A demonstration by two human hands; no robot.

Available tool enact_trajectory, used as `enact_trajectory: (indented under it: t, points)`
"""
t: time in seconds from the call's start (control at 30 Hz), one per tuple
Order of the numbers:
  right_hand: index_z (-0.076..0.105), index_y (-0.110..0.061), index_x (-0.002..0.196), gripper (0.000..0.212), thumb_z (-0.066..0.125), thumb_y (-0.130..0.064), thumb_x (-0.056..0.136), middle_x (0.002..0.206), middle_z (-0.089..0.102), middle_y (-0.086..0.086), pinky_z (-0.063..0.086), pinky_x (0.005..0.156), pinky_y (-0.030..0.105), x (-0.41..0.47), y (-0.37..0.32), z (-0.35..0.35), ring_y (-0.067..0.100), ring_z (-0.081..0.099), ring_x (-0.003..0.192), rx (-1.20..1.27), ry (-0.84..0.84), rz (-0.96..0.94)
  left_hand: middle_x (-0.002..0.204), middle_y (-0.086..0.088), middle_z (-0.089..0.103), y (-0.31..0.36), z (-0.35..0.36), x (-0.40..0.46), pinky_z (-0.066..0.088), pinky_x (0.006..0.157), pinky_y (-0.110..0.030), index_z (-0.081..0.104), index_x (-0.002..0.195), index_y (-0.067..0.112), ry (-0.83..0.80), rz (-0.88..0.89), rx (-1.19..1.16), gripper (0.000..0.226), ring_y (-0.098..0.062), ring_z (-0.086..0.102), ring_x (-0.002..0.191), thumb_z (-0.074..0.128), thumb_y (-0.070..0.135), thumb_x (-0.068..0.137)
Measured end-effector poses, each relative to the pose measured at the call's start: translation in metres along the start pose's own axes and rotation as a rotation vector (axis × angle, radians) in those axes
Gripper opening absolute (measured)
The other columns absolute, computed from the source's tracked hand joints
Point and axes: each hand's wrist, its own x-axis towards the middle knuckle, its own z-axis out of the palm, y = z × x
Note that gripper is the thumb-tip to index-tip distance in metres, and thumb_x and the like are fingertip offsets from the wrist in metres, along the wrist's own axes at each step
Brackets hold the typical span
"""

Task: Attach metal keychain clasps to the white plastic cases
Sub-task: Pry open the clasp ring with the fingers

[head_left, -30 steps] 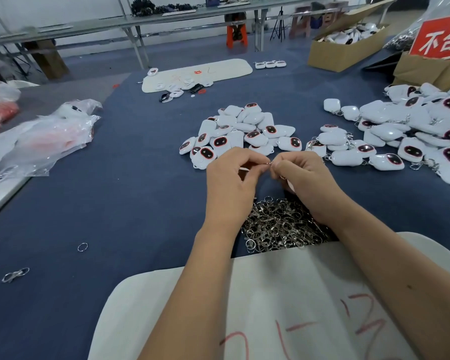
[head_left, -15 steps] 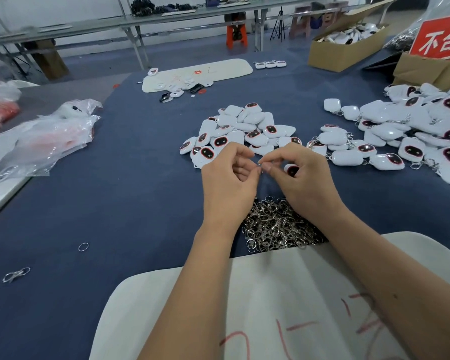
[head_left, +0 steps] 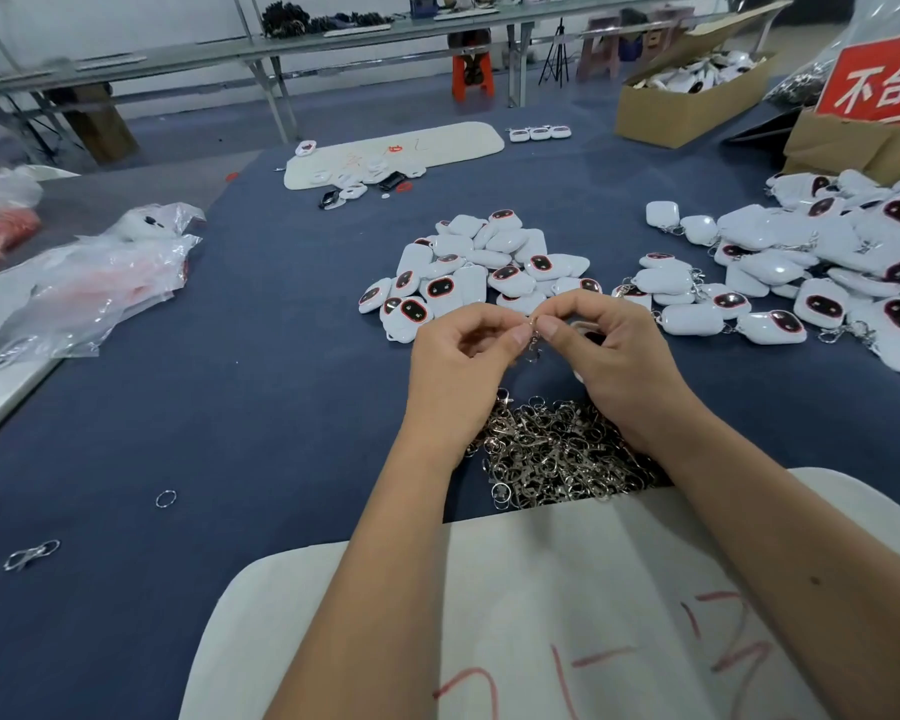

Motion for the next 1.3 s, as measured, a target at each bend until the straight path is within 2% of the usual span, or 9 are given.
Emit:
enact_trajectory:
  t: [0.13, 0.23, 0.43, 0.53, 0.6, 0.73, 0.97, 1.13, 1.3]
  points:
    - [0.075, -0.018, 0.091, 0.013, 0.067, -0.014, 0.099, 0.071, 0.063, -0.002, 0.041, 0.07, 0.035, -0.001, 0.001, 0.0, 0.021, 0.046, 0.068, 0.061, -0.015, 0.005, 0.079, 0.009, 0.073, -0.001, 0.001, 0.001, 0.057, 0.075, -0.024, 0.076, 0.093, 0.012, -0.036, 0.024, 0.013, 0.012, -0.003, 0.063, 0.073, 0.068, 0.005, 0.096]
    - [0.075, -0.018, 0.091, 0.014, 0.066, -0.012, 0.1, 0.074, 0.068, 0.003, 0.044, 0.073, 0.035, -0.001, 0.0, -0.001, 0.019, 0.051, 0.071, 0.071, -0.016, 0.012, 0.076, 0.011, 0.072, -0.001, 0.001, 0.0, 0.052, 0.071, -0.016, 0.076, 0.096, 0.008, -0.054, 0.033, 0.009, 0.012, 0.0, 0.062, 0.069, 0.065, 0.003, 0.097]
    - [0.075, -0.018, 0.092, 0.013, 0.068, -0.011, 0.099, 0.077, 0.071, 0.001, 0.047, 0.07, 0.039, -0.002, -0.001, -0.001, 0.024, 0.053, 0.071, 0.015, 0.009, -0.018, 0.077, 0.014, 0.071, 0.0, 0.006, -0.001, 0.054, 0.074, -0.02, 0.073, 0.091, 0.018, -0.03, 0.071, 0.106, 0.016, 0.0, 0.063, 0.072, 0.064, 0.005, 0.097]
    - [0.074, -0.019, 0.09, 0.013, 0.07, -0.008, 0.097, 0.066, 0.061, -0.02, 0.038, 0.062, 0.025, -0.003, -0.003, 0.0, 0.005, 0.045, 0.062, -0.064, 0.039, -0.061, 0.084, 0.009, 0.069, -0.002, 0.01, -0.002, 0.053, 0.077, -0.026, 0.07, 0.092, 0.016, -0.003, 0.137, 0.24, 0.014, -0.008, 0.063, 0.079, 0.061, 0.008, 0.099]
    - [0.074, -0.016, 0.09, 0.013, 0.072, -0.004, 0.094, 0.072, 0.063, -0.024, 0.037, 0.066, 0.014, -0.005, -0.006, 0.001, 0.0, 0.051, 0.066, -0.135, 0.077, -0.122, 0.085, 0.007, 0.066, -0.004, 0.011, -0.003, 0.048, 0.074, -0.021, 0.067, 0.092, 0.015, 0.012, 0.186, 0.32, 0.014, -0.009, 0.06, 0.08, 0.059, 0.009, 0.1]
    - [0.075, -0.011, 0.089, 0.012, 0.074, 0.001, 0.088, 0.088, 0.071, -0.007, 0.046, 0.078, 0.021, -0.007, -0.013, 0.004, 0.01, 0.065, 0.087, -0.238, 0.132, -0.239, 0.088, 0.011, 0.061, -0.003, 0.009, -0.004, 0.038, 0.072, -0.011, 0.061, 0.091, 0.019, 0.047, 0.252, 0.397, 0.017, -0.002, 0.053, 0.082, 0.055, 0.007, 0.101]
    - [0.074, -0.011, 0.089, 0.013, 0.073, 0.002, 0.09, 0.087, 0.07, -0.007, 0.047, 0.078, 0.025, -0.008, -0.013, 0.006, 0.013, 0.064, 0.088, -0.223, 0.158, -0.26, 0.093, 0.001, 0.062, 0.0, 0.011, -0.007, 0.038, 0.073, -0.013, 0.063, 0.093, 0.01, 0.071, 0.308, 0.415, 0.013, -0.008, 0.052, 0.086, 0.054, 0.005, 0.102]
    - [0.071, -0.02, 0.088, 0.02, 0.069, -0.002, 0.095, 0.067, 0.06, -0.028, 0.038, 0.067, 0.008, -0.007, -0.009, 0.006, -0.003, 0.056, 0.066, -0.079, 0.121, -0.151, 0.09, 0.0, 0.064, 0.005, 0.013, -0.008, 0.038, 0.072, -0.014, 0.065, 0.092, 0.008, 0.11, 0.338, 0.396, 0.013, -0.009, 0.054, 0.084, 0.057, 0.003, 0.1]
    - [0.071, -0.02, 0.089, 0.018, 0.069, -0.005, 0.098, 0.061, 0.055, -0.022, 0.035, 0.058, 0.015, -0.005, -0.006, 0.005, 0.003, 0.039, 0.056, 0.036, 0.084, -0.084, 0.089, 0.0, 0.062, 0.005, 0.013, -0.009, 0.038, 0.071, -0.015, 0.064, 0.093, 0.007, 0.106, 0.338, 0.371, 0.012, -0.011, 0.053, 0.082, 0.056, 0.002, 0.1]
